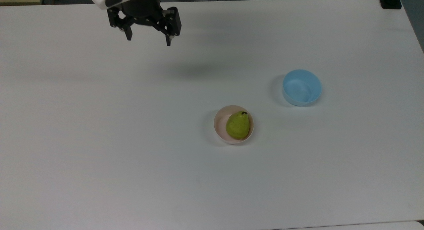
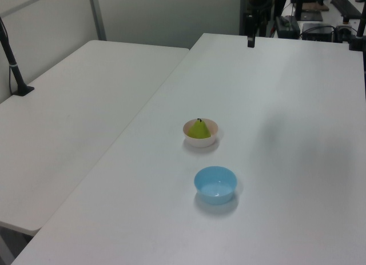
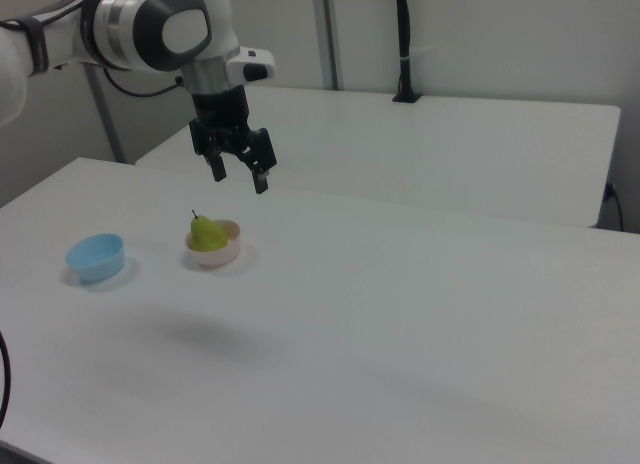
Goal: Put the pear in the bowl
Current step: 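Open the gripper to release the pear and raise the arm away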
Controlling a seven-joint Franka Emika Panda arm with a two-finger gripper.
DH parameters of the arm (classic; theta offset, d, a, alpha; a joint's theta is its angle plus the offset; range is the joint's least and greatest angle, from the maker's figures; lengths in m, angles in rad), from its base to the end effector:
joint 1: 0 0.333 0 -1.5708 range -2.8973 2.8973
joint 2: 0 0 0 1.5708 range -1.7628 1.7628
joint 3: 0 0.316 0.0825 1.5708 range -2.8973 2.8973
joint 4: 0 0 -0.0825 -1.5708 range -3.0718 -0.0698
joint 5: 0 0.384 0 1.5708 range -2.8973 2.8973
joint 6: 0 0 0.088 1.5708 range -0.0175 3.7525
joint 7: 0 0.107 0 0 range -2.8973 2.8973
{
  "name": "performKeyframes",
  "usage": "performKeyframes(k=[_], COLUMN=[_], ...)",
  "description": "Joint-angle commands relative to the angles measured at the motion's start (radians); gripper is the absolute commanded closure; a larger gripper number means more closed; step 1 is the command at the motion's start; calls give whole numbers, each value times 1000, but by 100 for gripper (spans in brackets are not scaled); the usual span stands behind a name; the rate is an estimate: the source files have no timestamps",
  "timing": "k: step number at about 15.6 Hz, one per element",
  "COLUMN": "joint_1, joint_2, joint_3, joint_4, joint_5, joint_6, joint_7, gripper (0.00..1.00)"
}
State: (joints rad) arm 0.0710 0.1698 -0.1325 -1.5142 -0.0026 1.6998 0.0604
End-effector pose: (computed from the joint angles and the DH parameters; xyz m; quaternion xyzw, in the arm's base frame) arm 0.6141 -0.0317 0.5644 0.9981 -0.0597 0.0086 0.0124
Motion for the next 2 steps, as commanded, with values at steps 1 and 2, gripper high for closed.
performKeyframes(k=[1, 2], joint_1=[-37, -39], joint_2=[-46, -47], joint_3=[36, 36], joint_4=[-47, -46], joint_5=[-14, -14], joint_6=[-8, -11], joint_7=[-10, -10], gripper=[0, 0])
